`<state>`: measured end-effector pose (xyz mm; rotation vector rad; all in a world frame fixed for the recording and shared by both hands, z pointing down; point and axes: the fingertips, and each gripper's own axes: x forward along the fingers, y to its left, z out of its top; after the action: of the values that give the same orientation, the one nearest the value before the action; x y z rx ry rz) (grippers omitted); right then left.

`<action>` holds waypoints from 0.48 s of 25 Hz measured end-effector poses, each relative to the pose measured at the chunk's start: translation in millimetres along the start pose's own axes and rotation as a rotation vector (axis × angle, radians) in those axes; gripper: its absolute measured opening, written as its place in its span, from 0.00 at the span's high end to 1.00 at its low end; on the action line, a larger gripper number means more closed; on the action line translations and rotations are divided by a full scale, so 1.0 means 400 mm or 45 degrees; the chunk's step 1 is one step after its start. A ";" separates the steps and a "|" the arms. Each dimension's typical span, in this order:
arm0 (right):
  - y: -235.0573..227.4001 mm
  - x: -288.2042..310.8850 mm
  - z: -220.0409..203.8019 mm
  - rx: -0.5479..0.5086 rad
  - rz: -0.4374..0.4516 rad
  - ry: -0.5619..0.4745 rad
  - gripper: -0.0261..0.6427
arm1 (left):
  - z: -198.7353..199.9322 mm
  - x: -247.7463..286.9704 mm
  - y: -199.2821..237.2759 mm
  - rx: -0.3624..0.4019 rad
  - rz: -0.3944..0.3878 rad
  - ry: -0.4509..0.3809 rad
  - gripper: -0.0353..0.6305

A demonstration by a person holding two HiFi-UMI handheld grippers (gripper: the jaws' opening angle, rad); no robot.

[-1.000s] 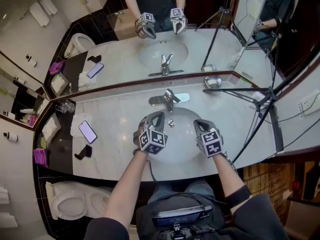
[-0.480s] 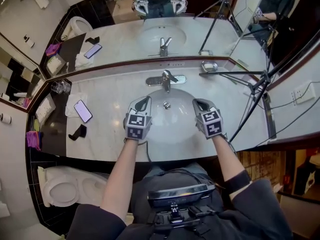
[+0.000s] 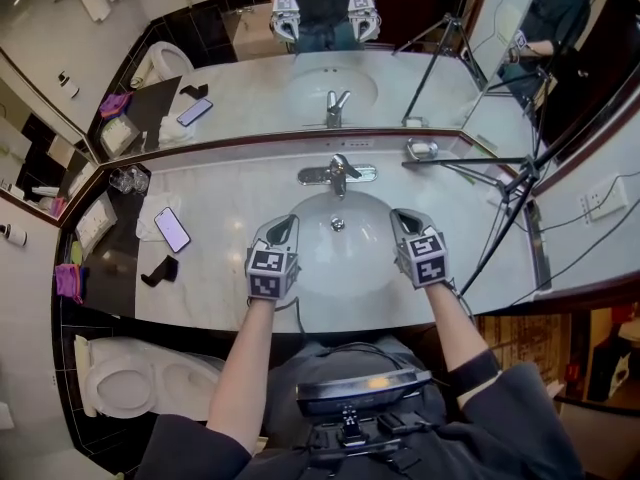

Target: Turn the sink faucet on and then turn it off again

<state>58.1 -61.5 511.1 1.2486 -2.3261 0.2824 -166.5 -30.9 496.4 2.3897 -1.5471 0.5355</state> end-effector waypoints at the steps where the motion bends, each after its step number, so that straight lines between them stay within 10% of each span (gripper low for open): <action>1: 0.002 -0.001 0.000 0.000 0.003 0.000 0.94 | -0.002 -0.001 0.002 0.000 0.004 -0.002 0.94; 12: 0.016 -0.004 0.007 0.013 0.031 -0.004 0.94 | -0.028 -0.013 0.011 -0.048 0.013 0.005 0.94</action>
<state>52.6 -57.8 508.4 1.2269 -2.3465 0.3008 -174.5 -24.1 504.2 2.3527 -1.5551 0.5084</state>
